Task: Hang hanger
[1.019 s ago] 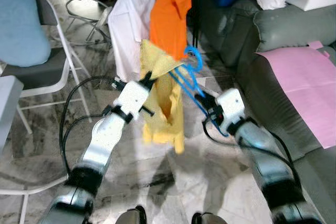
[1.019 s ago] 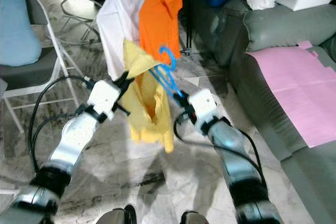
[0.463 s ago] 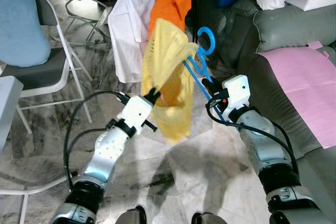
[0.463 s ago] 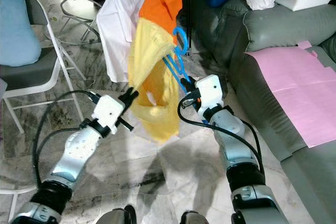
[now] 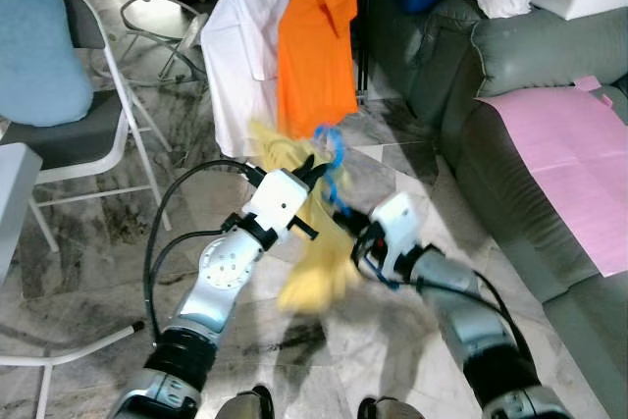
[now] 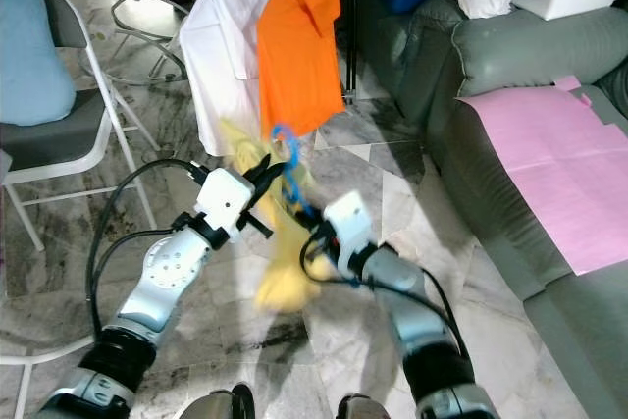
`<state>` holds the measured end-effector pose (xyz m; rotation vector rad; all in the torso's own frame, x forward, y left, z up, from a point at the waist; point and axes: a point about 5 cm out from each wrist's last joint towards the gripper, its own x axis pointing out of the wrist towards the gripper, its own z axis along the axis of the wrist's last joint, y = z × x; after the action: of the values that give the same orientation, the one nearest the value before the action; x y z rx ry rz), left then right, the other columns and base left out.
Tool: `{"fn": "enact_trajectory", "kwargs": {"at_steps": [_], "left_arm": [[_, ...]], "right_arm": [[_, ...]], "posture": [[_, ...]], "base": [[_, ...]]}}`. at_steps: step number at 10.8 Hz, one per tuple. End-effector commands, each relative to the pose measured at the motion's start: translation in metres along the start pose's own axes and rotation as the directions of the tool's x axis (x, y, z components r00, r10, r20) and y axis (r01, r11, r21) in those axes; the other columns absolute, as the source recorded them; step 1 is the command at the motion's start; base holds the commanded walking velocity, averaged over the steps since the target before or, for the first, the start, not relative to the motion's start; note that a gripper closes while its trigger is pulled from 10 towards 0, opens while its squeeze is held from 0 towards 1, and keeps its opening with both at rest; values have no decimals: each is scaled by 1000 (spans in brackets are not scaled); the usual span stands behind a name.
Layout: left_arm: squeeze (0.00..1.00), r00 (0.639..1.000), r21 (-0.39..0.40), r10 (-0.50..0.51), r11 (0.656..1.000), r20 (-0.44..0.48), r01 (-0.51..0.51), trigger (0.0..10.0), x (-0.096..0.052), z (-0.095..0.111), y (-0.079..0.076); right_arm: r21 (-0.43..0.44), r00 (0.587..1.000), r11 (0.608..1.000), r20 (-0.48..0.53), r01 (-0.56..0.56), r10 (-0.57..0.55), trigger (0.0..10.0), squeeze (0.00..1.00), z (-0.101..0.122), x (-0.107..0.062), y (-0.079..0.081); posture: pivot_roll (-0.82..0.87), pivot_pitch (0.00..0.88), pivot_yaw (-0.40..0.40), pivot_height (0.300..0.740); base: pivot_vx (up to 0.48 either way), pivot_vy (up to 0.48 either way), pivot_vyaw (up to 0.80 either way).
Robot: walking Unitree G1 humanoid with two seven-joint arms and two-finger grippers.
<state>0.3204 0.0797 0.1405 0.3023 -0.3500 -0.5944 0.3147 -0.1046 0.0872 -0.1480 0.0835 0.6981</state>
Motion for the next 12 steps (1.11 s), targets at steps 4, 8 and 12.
{"fn": "enact_trajectory", "kwargs": {"at_steps": [4,8,12], "left_arm": [[0,999,23,-33,999,24,32,0,1,5,-1],[0,991,6,-102,995,-82,102,10000,-5,-13,-19],[1000,998,43,-63,997,29,62,10000,6,9,-6]], "right_arm": [[8,991,995,81,102,-102,10000,0,19,4,-11],[-29,983,996,165,84,-78,10000,0,48,12,-13],[-28,985,998,164,58,-52,10000,0,41,2,-15]], "posture": [[-111,152,24,740],[-100,150,9,740],[-104,146,20,740]], "base": [[0,0,0],[0,0,0],[0,0,0]]}}
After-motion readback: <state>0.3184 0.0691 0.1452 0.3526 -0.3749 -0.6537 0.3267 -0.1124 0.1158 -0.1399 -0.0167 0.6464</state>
